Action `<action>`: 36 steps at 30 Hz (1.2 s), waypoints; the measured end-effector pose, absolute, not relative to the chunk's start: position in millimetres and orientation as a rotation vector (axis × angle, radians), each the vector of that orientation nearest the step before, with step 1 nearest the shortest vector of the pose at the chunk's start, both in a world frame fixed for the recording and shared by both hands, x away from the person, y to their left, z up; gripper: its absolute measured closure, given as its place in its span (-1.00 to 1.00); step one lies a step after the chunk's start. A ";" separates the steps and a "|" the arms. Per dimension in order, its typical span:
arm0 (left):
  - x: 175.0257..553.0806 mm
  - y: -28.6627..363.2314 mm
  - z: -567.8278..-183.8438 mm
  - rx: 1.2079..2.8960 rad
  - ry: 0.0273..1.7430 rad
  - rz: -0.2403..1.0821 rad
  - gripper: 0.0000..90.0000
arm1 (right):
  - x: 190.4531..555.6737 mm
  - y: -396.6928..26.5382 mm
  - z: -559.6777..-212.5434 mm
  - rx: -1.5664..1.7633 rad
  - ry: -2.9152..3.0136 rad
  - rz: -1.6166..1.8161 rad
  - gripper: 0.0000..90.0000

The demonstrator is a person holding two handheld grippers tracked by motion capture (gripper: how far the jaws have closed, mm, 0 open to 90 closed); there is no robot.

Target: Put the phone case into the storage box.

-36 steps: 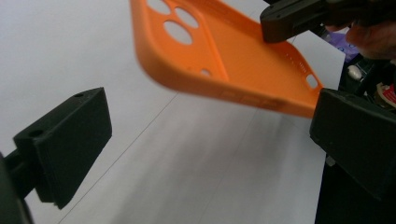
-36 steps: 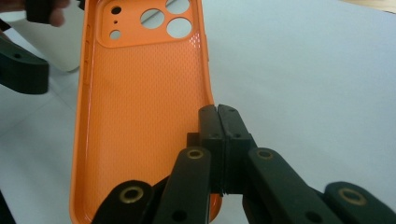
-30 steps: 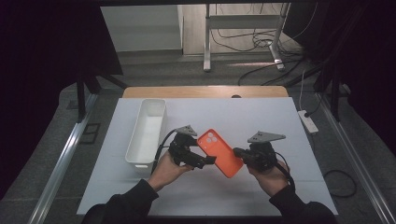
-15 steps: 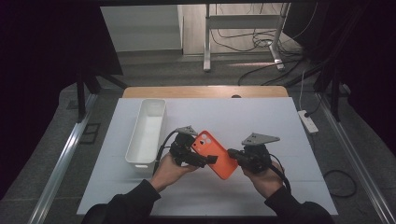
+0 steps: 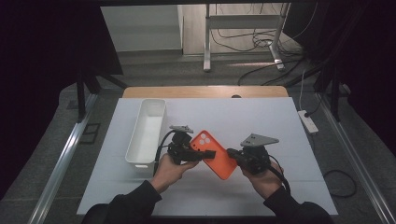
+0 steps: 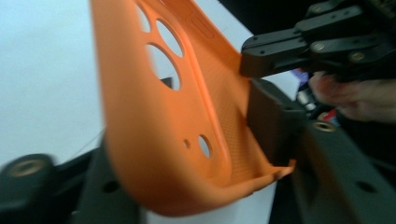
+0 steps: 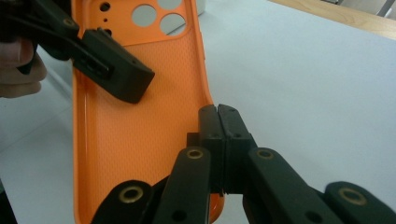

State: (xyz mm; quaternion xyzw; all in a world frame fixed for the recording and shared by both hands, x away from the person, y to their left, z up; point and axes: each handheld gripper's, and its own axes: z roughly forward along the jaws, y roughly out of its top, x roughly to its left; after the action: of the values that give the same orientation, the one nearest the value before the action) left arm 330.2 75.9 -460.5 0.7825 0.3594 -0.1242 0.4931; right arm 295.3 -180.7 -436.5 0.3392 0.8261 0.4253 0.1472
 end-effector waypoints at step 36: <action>334.2 98.2 -447.1 1.937 0.806 -0.295 0.89 | 296.0 -195.1 -431.9 0.965 2.430 1.271 -0.59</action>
State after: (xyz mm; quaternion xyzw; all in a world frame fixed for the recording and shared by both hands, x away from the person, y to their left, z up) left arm 334.2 98.2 -447.1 0.7972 0.3317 -0.1215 0.4895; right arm 296.0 -195.1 -431.9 0.3297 0.8301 0.4341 0.1173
